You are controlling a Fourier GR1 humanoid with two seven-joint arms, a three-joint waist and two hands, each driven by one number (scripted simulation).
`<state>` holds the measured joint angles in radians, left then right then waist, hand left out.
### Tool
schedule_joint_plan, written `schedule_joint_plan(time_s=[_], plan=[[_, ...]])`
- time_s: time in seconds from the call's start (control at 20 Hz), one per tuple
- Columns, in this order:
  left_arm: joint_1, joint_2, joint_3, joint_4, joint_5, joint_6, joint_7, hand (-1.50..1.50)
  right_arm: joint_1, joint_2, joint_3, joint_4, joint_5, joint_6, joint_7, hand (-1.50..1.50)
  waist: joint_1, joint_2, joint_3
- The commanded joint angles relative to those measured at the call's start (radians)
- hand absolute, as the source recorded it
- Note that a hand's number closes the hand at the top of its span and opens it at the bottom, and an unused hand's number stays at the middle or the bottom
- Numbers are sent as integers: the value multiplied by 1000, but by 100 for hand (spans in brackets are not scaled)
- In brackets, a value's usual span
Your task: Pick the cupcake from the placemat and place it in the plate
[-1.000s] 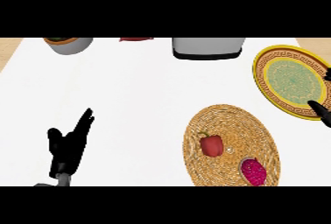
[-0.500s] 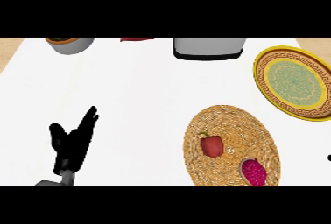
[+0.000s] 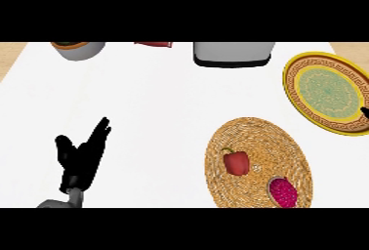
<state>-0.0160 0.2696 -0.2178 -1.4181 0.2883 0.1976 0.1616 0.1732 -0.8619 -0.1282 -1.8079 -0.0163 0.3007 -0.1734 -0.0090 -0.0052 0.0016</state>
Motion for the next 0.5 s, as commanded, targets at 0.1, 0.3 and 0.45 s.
schedule_joint_plan(time_s=[0.1, 0.3, 0.45], plan=[[87, 0, -20, -91, 3, -20, 43, 0, 53, 70, 116, -207, 152, -46, 222, -150, 8, 2, -2], [3, -47, 8, 26, -20, -41, -2, 0, 17, 130, 152, -211, 238, -9, 282, -150, 5, 5, -2], [69, -57, -31, -36, -57, -10, 21, 0, 61, 193, 241, -237, 368, -56, 309, -150, 7, 4, -2]])
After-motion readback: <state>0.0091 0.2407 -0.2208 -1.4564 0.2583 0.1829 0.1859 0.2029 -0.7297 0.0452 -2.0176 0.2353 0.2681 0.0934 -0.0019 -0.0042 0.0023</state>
